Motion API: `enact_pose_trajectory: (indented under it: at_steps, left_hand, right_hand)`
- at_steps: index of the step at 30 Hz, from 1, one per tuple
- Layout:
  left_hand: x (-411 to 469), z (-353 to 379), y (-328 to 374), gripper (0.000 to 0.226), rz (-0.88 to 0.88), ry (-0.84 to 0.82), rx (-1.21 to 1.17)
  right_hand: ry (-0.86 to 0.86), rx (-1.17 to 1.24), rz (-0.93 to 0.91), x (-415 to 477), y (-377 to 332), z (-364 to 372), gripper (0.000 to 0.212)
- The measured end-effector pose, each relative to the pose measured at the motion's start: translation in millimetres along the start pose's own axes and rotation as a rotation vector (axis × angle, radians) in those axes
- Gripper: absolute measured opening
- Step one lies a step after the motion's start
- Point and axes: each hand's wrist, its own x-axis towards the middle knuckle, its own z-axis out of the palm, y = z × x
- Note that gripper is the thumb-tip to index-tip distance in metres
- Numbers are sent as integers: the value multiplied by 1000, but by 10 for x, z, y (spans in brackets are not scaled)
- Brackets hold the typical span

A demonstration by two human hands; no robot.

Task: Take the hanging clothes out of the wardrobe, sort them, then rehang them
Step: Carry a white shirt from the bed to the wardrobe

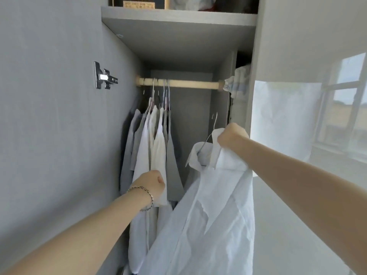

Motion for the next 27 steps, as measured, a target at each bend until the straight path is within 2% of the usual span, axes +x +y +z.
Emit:
enact_pose_trajectory:
  at_steps: [3,5,7,9,11,13,16,20,23,27]
  left_hand:
    - [299,-150,113,21,2,62,-31]
    - [494,-257,201,21,11,102,-24]
    - [680,-349,280,22,9,141,-24]
    - [847,-416,335,24,-1,176,-51]
    - [996,-472,352,24,-15,186,-91]
    - [1131,-514,330,22,-13,155,-92]
    - [1271,-576,268,18,-22,70,-57]
    - [1284,-649,160,20,-46,-14,-132]
    - [1270,-700,79,22,-40,-45,-103]
    - [1278,-720,20,33,-48,-23,-81]
  right_hand:
    - [43,-10,-117,364,-232,-102,11]
    - [85,-31,-178,546,-438,-205,25]
    - [94,-173,-288,772,-578,-250,36]
    - [163,32,-271,988,-737,-236,24]
    - [266,31,-263,1106,-855,-129,16]
    - [272,58,-288,1253,-967,48,16]
    - [232,158,-249,1583,-1106,316,28]
    - [130,198,-200,1899,-1228,683,29]
    - [57,214,-179,1982,-1180,965,31]
    - [-84,136,-290,1937,-1151,1239,33]
